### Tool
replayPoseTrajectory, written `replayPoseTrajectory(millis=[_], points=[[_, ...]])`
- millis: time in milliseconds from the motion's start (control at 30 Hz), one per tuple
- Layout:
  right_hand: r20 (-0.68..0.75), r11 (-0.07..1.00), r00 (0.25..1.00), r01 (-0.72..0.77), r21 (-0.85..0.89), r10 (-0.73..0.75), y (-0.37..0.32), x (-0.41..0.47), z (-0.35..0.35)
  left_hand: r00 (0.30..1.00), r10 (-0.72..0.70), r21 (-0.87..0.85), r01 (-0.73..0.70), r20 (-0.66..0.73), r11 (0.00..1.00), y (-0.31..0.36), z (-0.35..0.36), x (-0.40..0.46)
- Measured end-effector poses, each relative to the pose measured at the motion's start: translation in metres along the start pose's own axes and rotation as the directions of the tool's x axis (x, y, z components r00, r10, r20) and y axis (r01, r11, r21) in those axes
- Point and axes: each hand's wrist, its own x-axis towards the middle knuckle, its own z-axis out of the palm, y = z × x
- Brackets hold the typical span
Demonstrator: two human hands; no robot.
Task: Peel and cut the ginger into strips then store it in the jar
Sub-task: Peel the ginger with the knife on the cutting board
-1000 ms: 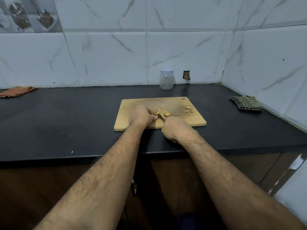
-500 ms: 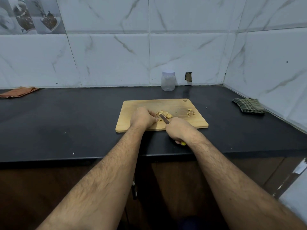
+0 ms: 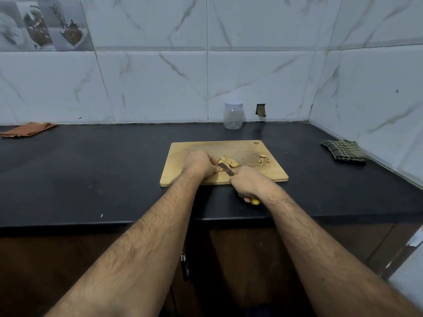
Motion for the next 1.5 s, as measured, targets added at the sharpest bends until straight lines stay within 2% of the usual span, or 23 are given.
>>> replayPoseTrajectory(millis=[200,367,967,1167,1500], points=[[0.003,1.0,1.0,0.009,-0.002,-0.009,0.002,0.0,-0.001,1.0,0.016,-0.06,-0.016,-0.011,0.998,-0.005,-0.005,-0.001],[-0.053,1.0,0.998,0.024,0.012,-0.023,0.005,0.004,0.004,1.0,0.021,-0.091,-0.022,-0.021,0.996,-0.008,-0.011,-0.008],[-0.032,0.999,0.999,-0.009,-0.032,0.008,0.002,0.005,-0.002,0.996,0.084,-0.015,-0.085,-0.032,0.996,-0.01,-0.01,-0.004],[0.003,1.0,1.0,-0.013,-0.007,0.013,0.001,0.004,-0.001,0.991,0.095,0.036,-0.092,-0.096,0.995,-0.011,-0.002,-0.003],[-0.002,1.0,1.0,-0.006,-0.022,0.006,0.0,-0.001,-0.005,0.98,0.156,0.107,-0.143,-0.125,0.984,-0.011,0.0,-0.004]])
